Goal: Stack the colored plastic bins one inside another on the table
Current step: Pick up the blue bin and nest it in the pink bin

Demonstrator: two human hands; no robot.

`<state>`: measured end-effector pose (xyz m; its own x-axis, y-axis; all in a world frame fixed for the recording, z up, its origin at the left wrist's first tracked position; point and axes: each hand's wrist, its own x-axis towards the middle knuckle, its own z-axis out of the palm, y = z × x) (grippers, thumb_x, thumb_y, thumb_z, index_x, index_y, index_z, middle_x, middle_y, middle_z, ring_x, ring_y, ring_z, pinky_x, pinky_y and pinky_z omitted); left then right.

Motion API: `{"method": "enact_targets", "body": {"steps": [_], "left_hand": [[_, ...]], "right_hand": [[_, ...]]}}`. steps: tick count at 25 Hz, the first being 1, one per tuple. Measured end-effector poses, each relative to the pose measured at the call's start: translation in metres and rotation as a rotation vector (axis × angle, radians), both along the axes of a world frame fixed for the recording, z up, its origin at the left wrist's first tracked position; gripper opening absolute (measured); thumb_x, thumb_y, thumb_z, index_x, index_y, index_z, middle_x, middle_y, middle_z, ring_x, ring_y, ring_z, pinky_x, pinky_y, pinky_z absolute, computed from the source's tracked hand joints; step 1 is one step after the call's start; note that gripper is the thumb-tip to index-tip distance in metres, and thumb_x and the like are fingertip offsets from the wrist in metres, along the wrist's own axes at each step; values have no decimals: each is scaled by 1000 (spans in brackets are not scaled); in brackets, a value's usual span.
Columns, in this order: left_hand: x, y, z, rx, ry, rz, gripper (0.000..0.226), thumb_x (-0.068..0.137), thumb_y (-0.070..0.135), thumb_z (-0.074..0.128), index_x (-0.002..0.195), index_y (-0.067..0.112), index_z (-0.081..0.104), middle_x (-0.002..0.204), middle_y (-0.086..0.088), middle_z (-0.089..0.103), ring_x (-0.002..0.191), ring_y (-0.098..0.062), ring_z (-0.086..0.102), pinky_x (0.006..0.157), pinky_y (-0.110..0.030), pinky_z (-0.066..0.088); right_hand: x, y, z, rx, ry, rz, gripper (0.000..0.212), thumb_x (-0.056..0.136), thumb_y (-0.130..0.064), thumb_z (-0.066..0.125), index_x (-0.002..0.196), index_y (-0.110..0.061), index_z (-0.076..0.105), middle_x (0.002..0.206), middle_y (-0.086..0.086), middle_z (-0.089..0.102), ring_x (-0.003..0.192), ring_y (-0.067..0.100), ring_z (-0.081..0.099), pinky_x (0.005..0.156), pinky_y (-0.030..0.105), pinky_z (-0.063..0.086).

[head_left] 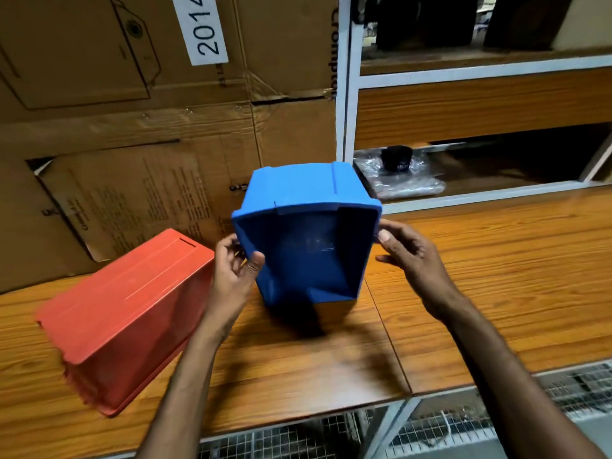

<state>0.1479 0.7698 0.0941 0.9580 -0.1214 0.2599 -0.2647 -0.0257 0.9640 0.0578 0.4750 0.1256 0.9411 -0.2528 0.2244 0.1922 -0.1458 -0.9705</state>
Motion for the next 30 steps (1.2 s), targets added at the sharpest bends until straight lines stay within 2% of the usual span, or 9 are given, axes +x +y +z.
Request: {"method": "enact_targets", "body": {"steps": [2, 4, 7, 11, 18, 22, 26, 28, 30], "left_hand": [[9, -4, -28, 51, -1, 44, 60, 90, 31, 76, 142, 25, 45, 146, 0, 55, 133, -15, 56, 100, -17, 49], [22, -8, -43, 118, -9, 59, 59, 97, 14, 67, 150, 20, 42, 151, -2, 50, 137, -25, 53, 100, -16, 46], [32, -16, -45, 238, -9, 121, 59, 102, 10, 59, 155, 19, 36, 157, -3, 41, 132, -24, 53, 99, -17, 47], [31, -22, -48, 268, -33, 155, 61, 100, 2, 58, 155, 19, 37, 158, -8, 42, 135, -32, 50, 112, -45, 44], [32, -5, -30, -13, 79, 110, 59, 99, 0, 60, 147, 33, 52, 139, -4, 61, 112, -20, 61, 91, -36, 48], [18, -2, -19, -211, 241, -13, 48, 100, -3, 54, 144, 16, 56, 144, -10, 62, 128, -25, 61, 107, -45, 45], [-6, -10, -19, -251, 435, -123, 42, 101, 1, 53, 142, 9, 56, 122, -2, 75, 93, -5, 73, 78, -22, 60], [-17, -12, -25, -223, 506, -201, 44, 101, 8, 54, 144, 21, 55, 116, 4, 77, 91, -5, 74, 70, -23, 61], [-27, -14, -31, -210, 545, -234, 54, 98, 9, 60, 146, 33, 52, 127, 1, 74, 109, -14, 72, 82, -29, 62]], "right_hand": [[3, 6, -19, -7, 52, 0, 46, 100, -17, 64, 144, -25, 55, 139, -6, 63, 125, 11, 63, 98, 36, 58], [12, 5, -38, -66, 120, 39, 65, 96, -9, 69, 150, -36, 46, 146, -12, 54, 128, 8, 57, 94, 28, 56], [33, 5, -49, -121, 210, 19, 82, 91, 7, 65, 152, -42, 39, 147, -8, 46, 136, 14, 45, 97, 31, 53], [46, 9, -40, 32, 257, 74, 94, 84, 27, 47, 144, -44, 36, 129, -9, 51, 123, 11, 50, 75, 24, 58], [22, 6, -10, -12, 70, -6, 80, 83, 20, 63, 140, -34, 58, 123, 2, 58, 101, 13, 54, 79, 18, 56], [1, 3, 22, 75, 65, 82, 74, 75, 16, 77, 137, -23, 64, 114, 2, 59, 92, 12, 55, 78, 20, 55], [-15, 12, 38, 207, 78, 61, 73, 69, 21, 78, 132, -13, 67, 106, 0, 61, 89, 15, 52, 80, 21, 56], [-23, 15, 42, 216, 91, 37, 71, 69, 24, 76, 131, -10, 67, 102, -1, 60, 88, 17, 50, 76, 20, 54], [-33, 17, 45, 177, 100, 15, 71, 70, 25, 74, 130, -13, 68, 100, -2, 59, 85, 16, 50, 72, 19, 54]]}}
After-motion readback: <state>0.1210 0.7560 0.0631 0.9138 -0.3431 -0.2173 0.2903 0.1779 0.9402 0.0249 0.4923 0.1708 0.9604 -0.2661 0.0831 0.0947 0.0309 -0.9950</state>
